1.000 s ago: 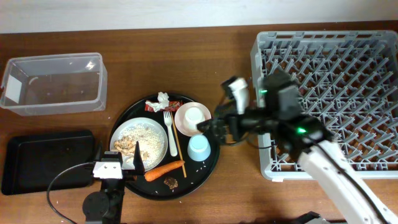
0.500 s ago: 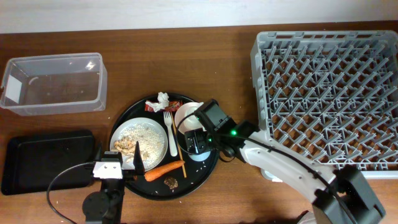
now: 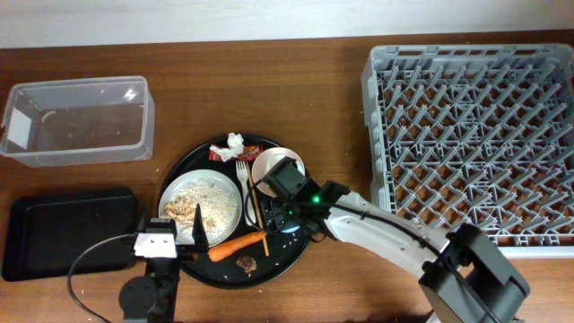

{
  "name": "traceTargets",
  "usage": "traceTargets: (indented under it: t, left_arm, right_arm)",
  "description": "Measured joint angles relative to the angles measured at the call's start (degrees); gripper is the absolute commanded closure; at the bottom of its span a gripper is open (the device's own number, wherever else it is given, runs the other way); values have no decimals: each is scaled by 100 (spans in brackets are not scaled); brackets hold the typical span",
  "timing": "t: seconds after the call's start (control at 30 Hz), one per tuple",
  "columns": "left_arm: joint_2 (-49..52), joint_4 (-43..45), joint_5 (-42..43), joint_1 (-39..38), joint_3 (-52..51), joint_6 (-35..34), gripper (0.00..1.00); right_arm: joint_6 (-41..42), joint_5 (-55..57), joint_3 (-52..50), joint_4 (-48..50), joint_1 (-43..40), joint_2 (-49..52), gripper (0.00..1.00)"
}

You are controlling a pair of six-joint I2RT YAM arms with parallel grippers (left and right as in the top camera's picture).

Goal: Sort waste into correct bins and load items into the dishwasher rack
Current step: 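Grasp the light-blue cup with the right gripper and place it upside down in the rack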

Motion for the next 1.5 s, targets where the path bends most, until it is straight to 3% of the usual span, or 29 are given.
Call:
traceTargets:
  t: [0.2,0.57,0.67,0.87,0.9,0.97,1.0,1.13,1.27,1.5]
  left_arm:
    - [0,0,0,0,0,0,1]
    - [0,0,0,0,0,0,1]
    - [2,0,0,0,0,0,1]
    - [0,2,0,0,0,0,1]
    - [0,0,0,0,0,0,1]
    - [0,2,0,0,0,0,1]
    - [0,2,0,0,0,0,1]
    - [0,0,0,0,0,0,1]
    - [0,0,0,0,0,0,1]
    - [0,0,0,0,0,0,1]
  right_arm:
    - [2,144,61,-188,26,0,33]
    - [-31,313,1506,-2415,-20,-168,36]
    - [-151,326,2184,-3193,-474,-632,36]
    - [-918,341,2684,-3775,-2957,-1510,36]
    - [-1056,411,2695,-3744,-4094,-1576,36]
    - [-1132,236,2693,-3615,-5042,-1567,36]
    - [-1167,35,2704,-3272,-5893,-1532,36]
    - [-1207,-358,2708,-2649,-7622,-1091,35]
    - [-1464,-337,2710,-2140,-8301,-221,34]
    - [-1711,24,2710,-2052,-8369,262,28]
